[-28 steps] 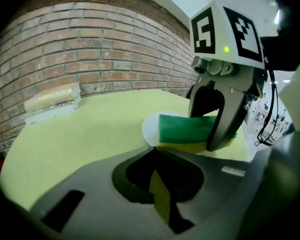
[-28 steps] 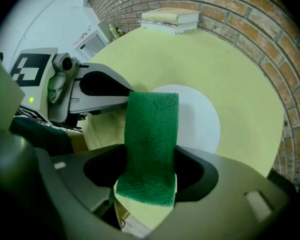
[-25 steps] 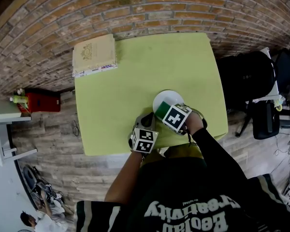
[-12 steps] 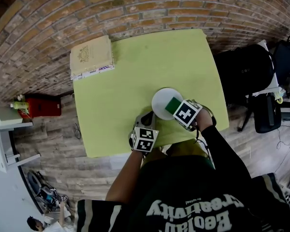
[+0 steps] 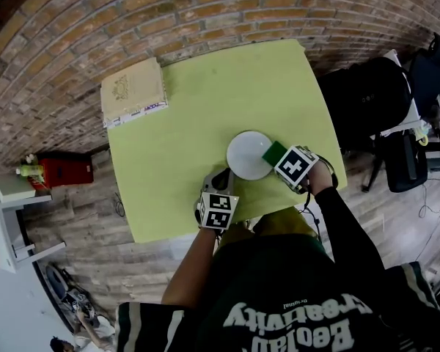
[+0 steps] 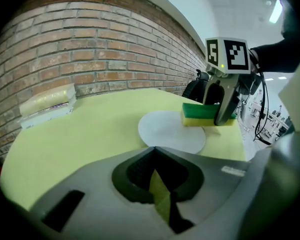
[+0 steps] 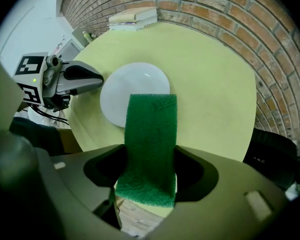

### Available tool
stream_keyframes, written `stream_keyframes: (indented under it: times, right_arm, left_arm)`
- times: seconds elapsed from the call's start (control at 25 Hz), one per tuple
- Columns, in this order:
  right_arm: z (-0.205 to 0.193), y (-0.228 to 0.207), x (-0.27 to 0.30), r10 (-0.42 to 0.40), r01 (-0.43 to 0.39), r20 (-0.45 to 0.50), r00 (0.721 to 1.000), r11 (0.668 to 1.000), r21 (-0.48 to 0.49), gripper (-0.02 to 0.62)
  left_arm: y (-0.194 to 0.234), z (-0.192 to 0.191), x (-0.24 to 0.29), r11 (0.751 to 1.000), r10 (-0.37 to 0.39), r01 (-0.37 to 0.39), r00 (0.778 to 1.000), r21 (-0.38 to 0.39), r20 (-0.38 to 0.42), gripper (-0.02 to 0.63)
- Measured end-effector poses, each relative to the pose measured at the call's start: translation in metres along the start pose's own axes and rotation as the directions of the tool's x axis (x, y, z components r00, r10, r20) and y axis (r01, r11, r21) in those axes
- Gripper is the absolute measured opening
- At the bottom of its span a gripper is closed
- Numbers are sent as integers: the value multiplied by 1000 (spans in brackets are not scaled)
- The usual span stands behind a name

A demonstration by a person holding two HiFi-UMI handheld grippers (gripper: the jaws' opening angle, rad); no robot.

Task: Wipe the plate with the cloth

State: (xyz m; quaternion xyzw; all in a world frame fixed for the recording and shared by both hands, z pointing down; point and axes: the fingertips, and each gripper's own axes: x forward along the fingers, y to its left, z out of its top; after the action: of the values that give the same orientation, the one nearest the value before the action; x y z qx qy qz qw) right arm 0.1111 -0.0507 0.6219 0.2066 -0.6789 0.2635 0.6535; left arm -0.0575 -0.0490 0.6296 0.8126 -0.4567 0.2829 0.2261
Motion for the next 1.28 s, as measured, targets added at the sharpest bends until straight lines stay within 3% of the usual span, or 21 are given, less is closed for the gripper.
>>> stream_keyframes:
  times: [0.24, 0.48, 1.0, 1.28]
  right_arm:
    - [2, 6, -7, 2, -2, 28, 1000, 1000, 18, 311]
    - [28, 48, -9, 89, -87, 100, 991, 996, -22, 311]
    - [46, 102, 3, 141, -134, 110, 984, 988, -76, 311]
    - [44, 109, 16, 141, -134, 93, 986, 988, -78, 313]
  left_arm:
    - [-2, 1, 0, 1000, -21, 21, 1000, -1, 10, 6]
    - [0, 3, 1, 999, -41, 41, 999, 0, 20, 6]
    - [23, 14, -1, 999, -39, 39, 999, -33, 28, 6]
    - [16, 18, 9, 997, -74, 73, 997, 29, 29, 6]
